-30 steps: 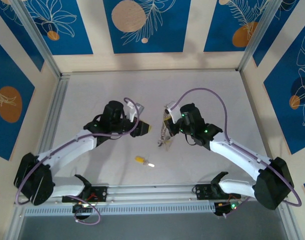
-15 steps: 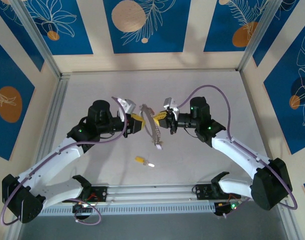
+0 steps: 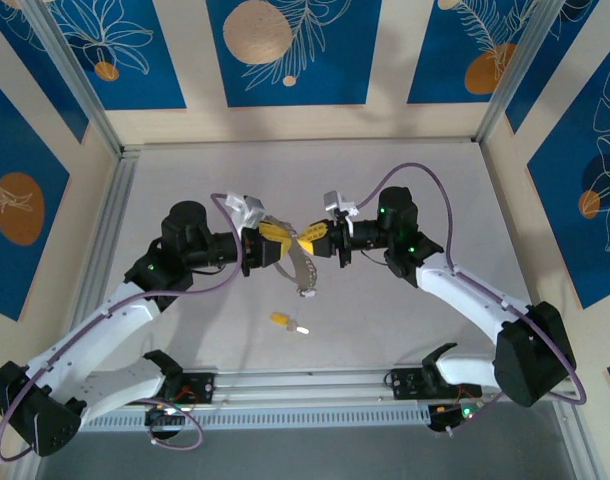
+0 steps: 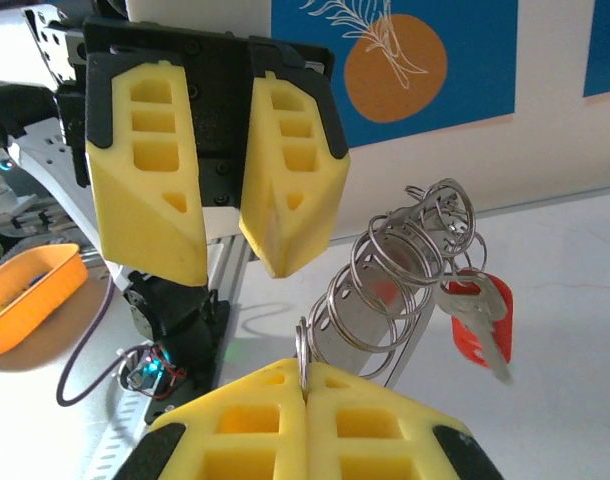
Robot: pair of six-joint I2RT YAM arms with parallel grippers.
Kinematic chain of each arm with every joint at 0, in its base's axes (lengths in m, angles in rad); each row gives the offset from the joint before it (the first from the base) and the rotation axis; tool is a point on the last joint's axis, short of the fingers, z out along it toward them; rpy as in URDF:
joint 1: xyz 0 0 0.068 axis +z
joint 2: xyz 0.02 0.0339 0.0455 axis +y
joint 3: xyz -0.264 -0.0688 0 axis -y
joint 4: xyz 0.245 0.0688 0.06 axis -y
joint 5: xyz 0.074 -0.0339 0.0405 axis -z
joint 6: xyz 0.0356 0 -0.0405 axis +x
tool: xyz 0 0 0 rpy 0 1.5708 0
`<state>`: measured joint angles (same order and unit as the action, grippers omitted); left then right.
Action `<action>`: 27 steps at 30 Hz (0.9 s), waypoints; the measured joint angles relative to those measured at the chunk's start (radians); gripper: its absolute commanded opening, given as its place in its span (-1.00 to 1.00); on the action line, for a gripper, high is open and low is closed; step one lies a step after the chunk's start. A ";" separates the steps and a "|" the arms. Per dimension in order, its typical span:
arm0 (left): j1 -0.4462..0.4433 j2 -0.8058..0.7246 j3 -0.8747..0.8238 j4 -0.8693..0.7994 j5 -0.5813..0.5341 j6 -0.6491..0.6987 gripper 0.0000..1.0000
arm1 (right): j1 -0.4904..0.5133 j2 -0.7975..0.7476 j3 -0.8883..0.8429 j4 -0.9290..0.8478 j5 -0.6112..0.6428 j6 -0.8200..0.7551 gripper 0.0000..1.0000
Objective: Put the keys on the keyring
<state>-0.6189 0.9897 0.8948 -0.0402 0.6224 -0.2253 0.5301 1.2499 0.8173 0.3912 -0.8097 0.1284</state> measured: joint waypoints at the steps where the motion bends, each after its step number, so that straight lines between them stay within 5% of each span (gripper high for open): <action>1: 0.000 0.000 0.000 0.000 0.003 0.000 -0.48 | 0.001 0.002 0.000 0.009 -0.008 0.009 -1.00; 14: 0.000 0.021 0.001 0.008 0.040 0.000 -0.40 | 0.019 0.011 0.000 0.065 -0.044 0.076 -1.00; 27: -0.018 0.028 0.002 0.002 0.027 0.050 -0.53 | 0.040 0.011 0.013 0.008 -0.024 0.053 -1.00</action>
<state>-0.6365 1.0176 0.8963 -0.0387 0.6498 -0.1749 0.5697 1.2606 0.8303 0.3992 -0.8337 0.1810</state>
